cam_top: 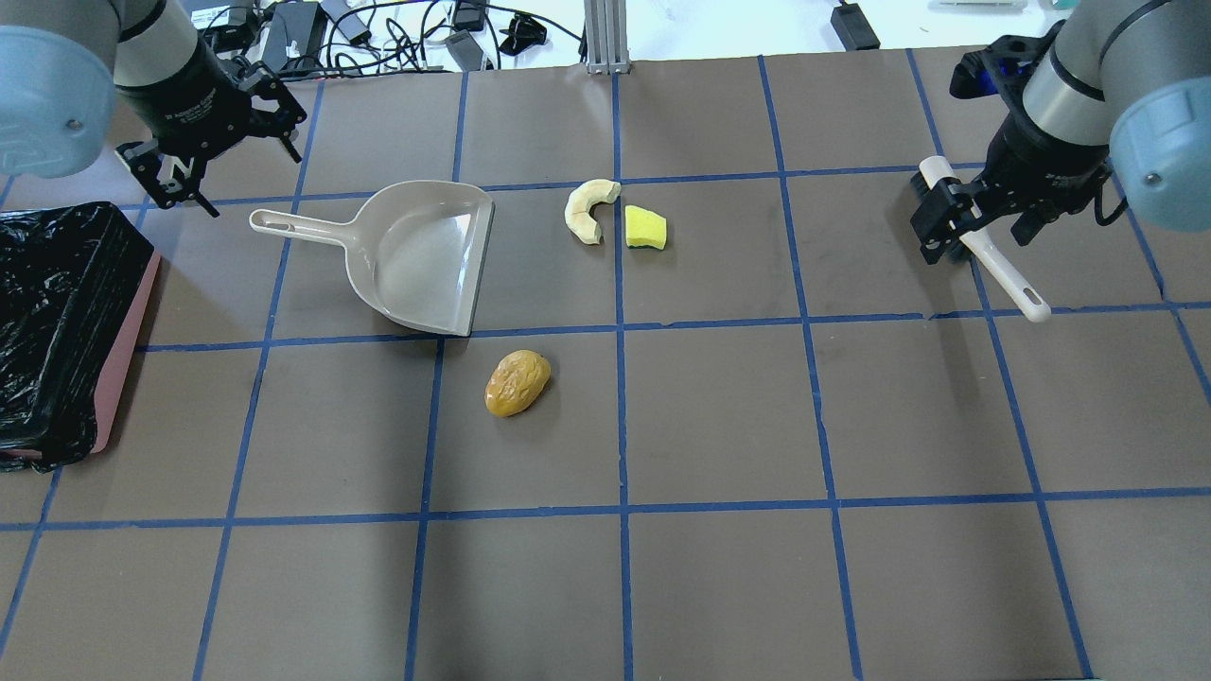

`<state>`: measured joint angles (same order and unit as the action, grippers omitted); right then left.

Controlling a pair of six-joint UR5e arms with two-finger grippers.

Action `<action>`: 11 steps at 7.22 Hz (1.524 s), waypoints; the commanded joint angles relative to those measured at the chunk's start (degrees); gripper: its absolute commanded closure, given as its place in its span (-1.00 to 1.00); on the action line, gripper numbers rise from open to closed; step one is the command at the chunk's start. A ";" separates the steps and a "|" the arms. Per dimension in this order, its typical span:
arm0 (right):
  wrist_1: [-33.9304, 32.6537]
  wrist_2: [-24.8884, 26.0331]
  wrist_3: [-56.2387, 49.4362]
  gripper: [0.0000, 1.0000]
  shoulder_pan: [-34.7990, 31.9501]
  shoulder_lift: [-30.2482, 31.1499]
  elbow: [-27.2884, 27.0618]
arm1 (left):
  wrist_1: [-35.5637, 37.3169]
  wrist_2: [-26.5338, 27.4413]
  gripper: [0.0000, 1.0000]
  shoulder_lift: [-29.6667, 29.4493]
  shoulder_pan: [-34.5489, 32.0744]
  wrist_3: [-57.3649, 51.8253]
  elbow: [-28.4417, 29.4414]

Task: Sweep and dump trash into bin
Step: 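Grasp the dustpan handle with left gripper while right gripper grasps brush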

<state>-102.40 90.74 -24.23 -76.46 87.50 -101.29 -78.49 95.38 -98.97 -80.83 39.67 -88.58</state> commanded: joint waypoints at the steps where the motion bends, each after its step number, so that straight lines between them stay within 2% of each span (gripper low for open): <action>1: -9.77 -0.30 -9.57 -1.00 6.47 -4.59 -4.16 | 0.35 1.30 -1.00 -2.18 1.55 11.87 -1.15; 2: -13.23 0.48 -15.09 -1.00 7.37 -6.71 -4.18 | 0.44 1.21 -1.00 -3.58 1.64 13.83 -1.07; 3: -16.83 0.92 -16.19 -1.00 8.51 -9.60 -4.18 | 0.53 3.82 -1.00 -4.47 1.72 22.46 -0.81; 4: -21.83 4.84 -18.47 -1.00 8.60 -13.28 -4.00 | 4.28 5.42 -1.00 -5.96 1.72 27.77 -0.72; 5: -27.01 7.23 -21.80 -1.00 8.61 -16.19 -4.18 | 6.75 5.69 -0.93 -7.54 1.72 28.78 -0.72; 6: -29.07 7.43 -20.96 -1.00 8.61 -18.66 -4.09 | 6.86 5.70 -0.92 -8.60 1.72 31.05 0.41; 7: -29.43 6.99 -17.64 -1.00 8.61 -20.34 -4.09 | 7.21 5.43 -0.93 -10.96 1.72 32.38 2.25; 8: -28.13 6.56 -14.13 -1.00 8.61 -20.35 -4.26 | 7.21 5.26 -0.82 -13.24 1.72 32.92 4.88; 9: -27.68 7.16 -12.96 -1.00 8.61 -19.92 -4.35 | 7.21 5.08 -0.80 -16.22 1.72 36.06 7.95; 10: -25.07 7.08 -12.95 -0.99 8.69 -19.22 -4.35 | 7.21 4.91 -0.89 -19.21 1.72 37.39 11.12; 11: -21.30 6.82 -12.78 -0.99 8.69 -17.47 -4.35 | 7.13 4.64 -0.86 -21.77 1.46 39.06 14.02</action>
<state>-127.45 97.73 -37.46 -67.80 68.46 -105.62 -71.31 100.31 -117.39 -79.17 76.64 -78.22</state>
